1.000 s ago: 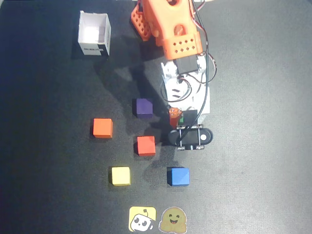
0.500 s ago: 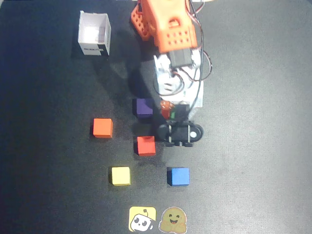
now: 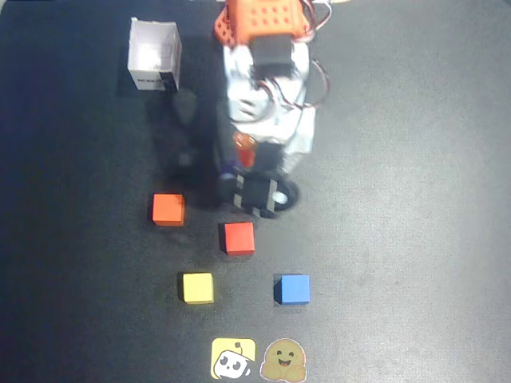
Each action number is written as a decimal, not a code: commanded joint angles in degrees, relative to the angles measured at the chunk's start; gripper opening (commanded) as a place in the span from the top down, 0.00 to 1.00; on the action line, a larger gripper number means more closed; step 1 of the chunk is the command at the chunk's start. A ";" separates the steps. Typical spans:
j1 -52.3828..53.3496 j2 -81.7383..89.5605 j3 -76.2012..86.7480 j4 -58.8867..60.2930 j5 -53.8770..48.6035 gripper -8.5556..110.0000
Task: Put the green cube on top of the orange cube.
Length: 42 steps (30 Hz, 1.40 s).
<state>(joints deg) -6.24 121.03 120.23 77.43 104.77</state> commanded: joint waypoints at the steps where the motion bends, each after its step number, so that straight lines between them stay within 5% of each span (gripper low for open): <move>1: 4.39 3.34 -2.46 1.32 -1.58 0.88; 21: 29.09 8.35 1.14 3.69 -8.70 0.88; 34: 29.97 10.20 4.57 2.46 0.79 0.88; 42: 30.06 9.76 5.62 -6.33 -12.30 0.88</move>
<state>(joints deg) 23.38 130.08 126.21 73.83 97.65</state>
